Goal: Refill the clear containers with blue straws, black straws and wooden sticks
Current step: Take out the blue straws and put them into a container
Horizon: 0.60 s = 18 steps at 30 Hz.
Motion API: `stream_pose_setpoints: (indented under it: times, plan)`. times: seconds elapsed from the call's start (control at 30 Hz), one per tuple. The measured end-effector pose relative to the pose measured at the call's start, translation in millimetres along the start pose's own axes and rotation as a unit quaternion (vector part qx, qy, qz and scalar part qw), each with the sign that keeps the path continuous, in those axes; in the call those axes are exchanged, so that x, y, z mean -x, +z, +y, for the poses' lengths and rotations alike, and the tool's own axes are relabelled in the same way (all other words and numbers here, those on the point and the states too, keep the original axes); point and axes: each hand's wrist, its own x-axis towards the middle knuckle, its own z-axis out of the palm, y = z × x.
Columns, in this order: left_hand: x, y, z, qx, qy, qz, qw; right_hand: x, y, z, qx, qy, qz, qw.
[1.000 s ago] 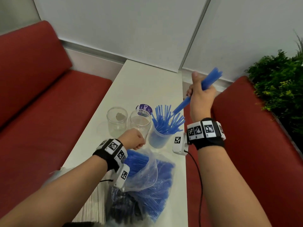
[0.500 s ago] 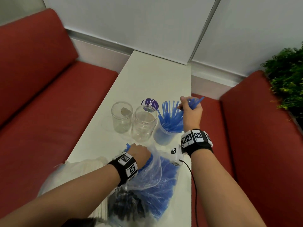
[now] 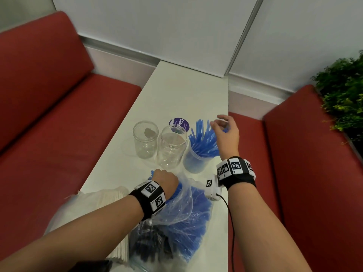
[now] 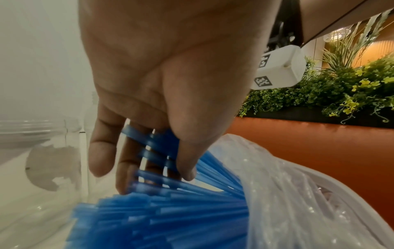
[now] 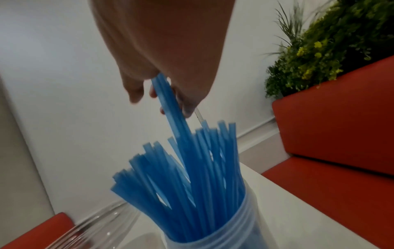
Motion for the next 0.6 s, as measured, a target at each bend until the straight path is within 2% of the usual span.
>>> stream_pose_setpoints:
  times: [0.1, 0.17, 0.23, 0.3, 0.33, 0.37, 0.4, 0.47, 0.5, 0.53, 0.57, 0.6]
  plan:
    - [5.2, -2.3, -0.7, -0.003, -0.006, 0.005, 1.0, 5.9, 1.7, -13.6, 0.021, -0.094, 0.057, 0.994]
    - [10.2, -6.3, -1.1, -0.004, -0.01, -0.001, 1.0, 13.1, 3.8, -11.6, 0.094, -0.134, 0.05, 0.985]
    - [14.0, -11.8, -0.7, -0.003, -0.014, -0.016, 1.0, 18.4, 6.4, -0.2, 0.218, -0.112, -0.037, 0.969]
    - [16.0, -17.9, 0.7, -0.004, -0.016, -0.032, 0.999, 22.8, 8.8, 10.5, 0.389, -0.043, -0.152, 0.907]
    - [17.0, -20.7, 1.4, -0.005, -0.017, -0.042, 0.999, 24.8, 8.2, 13.7, 0.432, -0.032, -0.175, 0.884]
    - [17.4, -22.9, 2.0, -0.007, -0.017, -0.051, 0.999, 26.8, 7.1, 14.2, 0.435, -0.046, -0.168, 0.883]
    - [17.5, -24.2, 2.2, -0.008, -0.016, -0.057, 0.998, 29.3, 5.9, 11.8, 0.405, -0.083, -0.133, 0.901]
    - [18.0, -25.3, 0.8, 0.004, -0.011, -0.057, 0.998, 39.1, 4.4, 0.4, 0.282, -0.174, -0.046, 0.942]
    - [19.1, -25.0, -1.4, 0.012, -0.007, -0.057, 0.998, 43.2, 4.5, -3.9, 0.215, -0.188, -0.041, 0.958]
    - [19.9, -25.5, -4.4, 0.017, -0.004, -0.06, 0.998, 46.9, 3.6, -7.3, 0.156, -0.166, -0.077, 0.971]
    - [20.8, -26.1, -7.5, 0.014, -0.001, -0.058, 0.998, 52.2, 2.7, -11.1, 0.117, -0.11, -0.146, 0.976]
    - [21.2, -28.8, -10.7, 0.008, 0.003, -0.053, 0.999, 59.0, 3.0, -13.4, 0.094, -0.045, -0.242, 0.965]
